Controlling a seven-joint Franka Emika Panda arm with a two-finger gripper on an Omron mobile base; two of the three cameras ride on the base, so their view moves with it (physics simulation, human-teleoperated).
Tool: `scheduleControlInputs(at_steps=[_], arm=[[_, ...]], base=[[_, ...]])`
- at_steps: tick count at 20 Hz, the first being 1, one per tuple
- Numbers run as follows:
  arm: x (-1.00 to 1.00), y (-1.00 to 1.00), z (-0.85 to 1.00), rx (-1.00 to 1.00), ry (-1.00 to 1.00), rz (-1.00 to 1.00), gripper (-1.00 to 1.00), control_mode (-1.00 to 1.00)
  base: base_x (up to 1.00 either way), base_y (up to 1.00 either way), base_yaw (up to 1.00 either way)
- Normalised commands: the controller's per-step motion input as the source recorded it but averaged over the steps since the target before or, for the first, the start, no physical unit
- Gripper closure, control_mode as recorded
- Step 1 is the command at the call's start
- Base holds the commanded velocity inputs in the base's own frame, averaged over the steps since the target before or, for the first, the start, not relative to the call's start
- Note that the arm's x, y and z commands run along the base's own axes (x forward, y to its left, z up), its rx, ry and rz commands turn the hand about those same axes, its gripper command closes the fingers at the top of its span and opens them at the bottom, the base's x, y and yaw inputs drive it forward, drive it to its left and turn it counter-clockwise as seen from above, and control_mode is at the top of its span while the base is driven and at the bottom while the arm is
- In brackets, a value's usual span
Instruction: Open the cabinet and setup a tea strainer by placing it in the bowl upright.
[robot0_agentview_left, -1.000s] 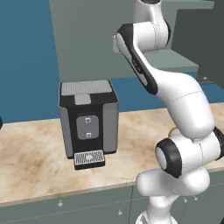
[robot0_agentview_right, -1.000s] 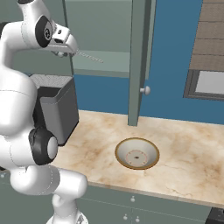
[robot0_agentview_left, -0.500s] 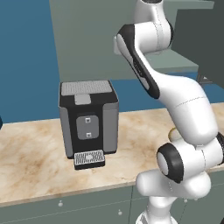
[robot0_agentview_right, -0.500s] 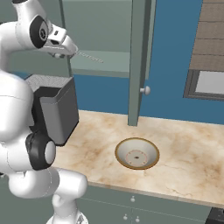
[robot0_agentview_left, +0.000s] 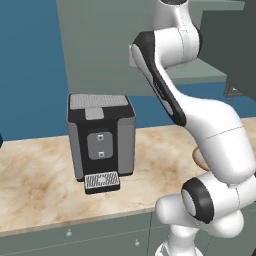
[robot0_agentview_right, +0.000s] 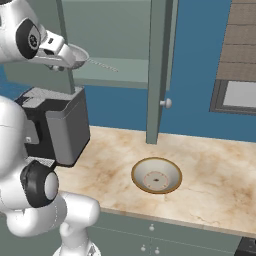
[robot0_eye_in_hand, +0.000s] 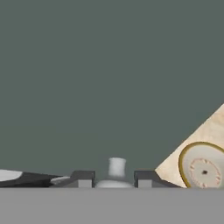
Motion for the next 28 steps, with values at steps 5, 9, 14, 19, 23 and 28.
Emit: scheduleControlInputs(at_steps=[5,9,14,19,23,28], arm=[[-0.92,0.47,0.00,-0.01,0.02,-0.01,1.00,-1.00],[-1.00,0.49,0.00,-0.04,0.00,0.00,1.00,-1.00],[-1.00,0.48,0.00,-0.04,0.00,0.00,1.00,-1.00],[-0.93,0.50,0.00,-0.04,0.03,0.00,1.00,-1.00],[-0.62,0.23,0.00,-0.01,0.02,-0.01,1.00,-1.00],[-0.40,0.15,0.00,0.00,0.00,-0.03,-1.00,-1.00]], base=[[0.00,0.00,0.00],[0.00,0.00,0.00],[0.00,0.00,0.00],[0.00,0.00,0.00],[0.00,0.00,0.00],[0.00,0.00,0.00]])
